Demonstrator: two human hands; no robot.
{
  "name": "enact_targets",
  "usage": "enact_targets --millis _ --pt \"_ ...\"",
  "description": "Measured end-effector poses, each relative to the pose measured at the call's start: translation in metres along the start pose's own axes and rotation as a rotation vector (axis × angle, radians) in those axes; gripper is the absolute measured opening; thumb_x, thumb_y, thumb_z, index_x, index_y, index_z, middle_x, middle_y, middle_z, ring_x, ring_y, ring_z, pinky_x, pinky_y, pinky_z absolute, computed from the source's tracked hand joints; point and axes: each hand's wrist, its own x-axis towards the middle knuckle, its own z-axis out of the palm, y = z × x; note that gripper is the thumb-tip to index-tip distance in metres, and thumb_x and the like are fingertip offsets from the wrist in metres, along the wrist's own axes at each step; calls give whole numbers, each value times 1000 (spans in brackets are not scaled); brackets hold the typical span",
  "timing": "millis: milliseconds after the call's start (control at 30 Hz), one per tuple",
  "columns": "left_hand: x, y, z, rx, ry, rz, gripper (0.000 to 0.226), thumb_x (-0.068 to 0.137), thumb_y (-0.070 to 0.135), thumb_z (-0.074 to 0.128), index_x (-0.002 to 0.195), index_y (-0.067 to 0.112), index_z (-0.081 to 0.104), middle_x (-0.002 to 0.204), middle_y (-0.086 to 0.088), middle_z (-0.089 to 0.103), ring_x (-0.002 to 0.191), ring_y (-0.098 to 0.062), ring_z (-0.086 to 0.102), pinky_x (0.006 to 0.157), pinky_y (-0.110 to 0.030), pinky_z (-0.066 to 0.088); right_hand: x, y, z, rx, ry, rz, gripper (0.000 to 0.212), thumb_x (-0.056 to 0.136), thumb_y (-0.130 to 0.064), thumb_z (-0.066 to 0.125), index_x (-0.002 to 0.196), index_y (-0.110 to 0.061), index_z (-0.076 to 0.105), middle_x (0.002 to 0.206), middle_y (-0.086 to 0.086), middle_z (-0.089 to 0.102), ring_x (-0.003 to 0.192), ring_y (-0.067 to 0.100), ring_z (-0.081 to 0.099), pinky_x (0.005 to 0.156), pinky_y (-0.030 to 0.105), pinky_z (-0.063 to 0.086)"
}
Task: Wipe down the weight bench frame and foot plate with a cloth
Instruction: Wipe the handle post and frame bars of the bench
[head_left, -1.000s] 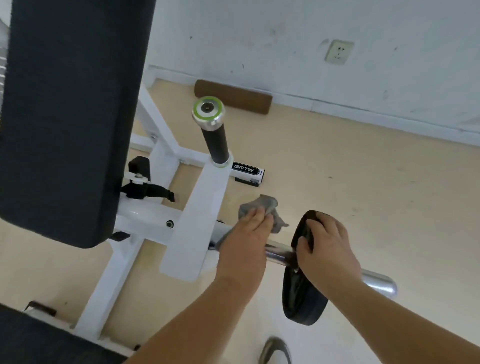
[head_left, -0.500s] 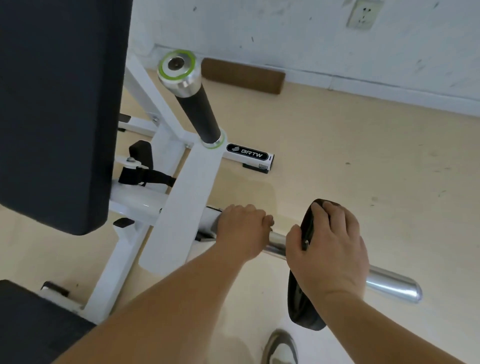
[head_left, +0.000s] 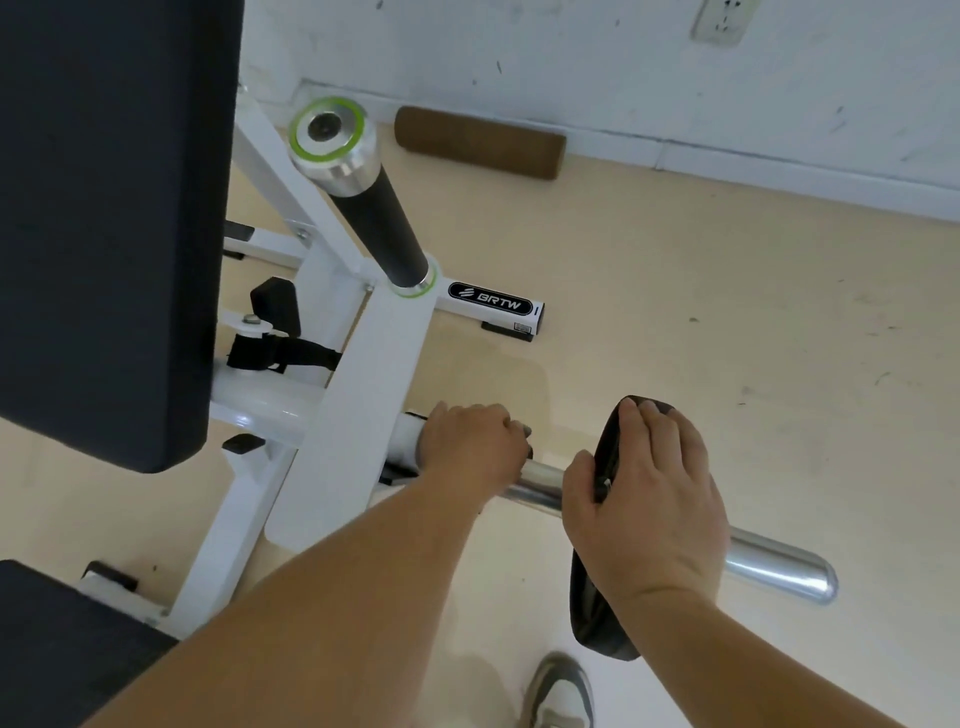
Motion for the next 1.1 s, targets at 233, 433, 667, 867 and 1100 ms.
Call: enact_targets --millis 233,433,667,867,1100 --pt "-94 -10 49 -237 411 117 47 108 33 34 152 26 48 159 6 43 154 -16 25 126 -46 18 1 -1 -2 5 -7 2 69 94 -49 32 151 -13 46 154 1 48 149 23 30 118 45 37" --pt "-40 0 26 -68 320 48 36 103 35 33 120 34 65 137 12 60 148 -19 34 124 -47 10 1 -1 0 16 0 6 68 93 -49 34 150 -13 47 152 1 49 148 23 30 116 45 39" --pt "-74 -4 30 -326 367 159 41 92 1 59 122 26 71 131 11 68 128 -10 58 118 -33 37 0 0 -4 35 -11 4 66 95 -49 35 151 -14 45 153 0 48 147 23 30 115 46 39" --pt "-160 -24 31 -910 184 -146 43 103 -1 44 115 30 72 84 6 66 63 -6 56 62 -13 47 -4 -3 -7 11 -17 -9 61 98 -48 38 151 -17 43 152 0 47 147 23 30 117 48 34" --pt "-207 -59 28 -1232 285 -588 38 105 9 47 112 34 74 79 10 75 73 -2 67 62 -10 46 -32 -13 -6 10 21 -391 58 105 -44 26 152 -16 44 162 5 37 155 26 22 123 58 24"
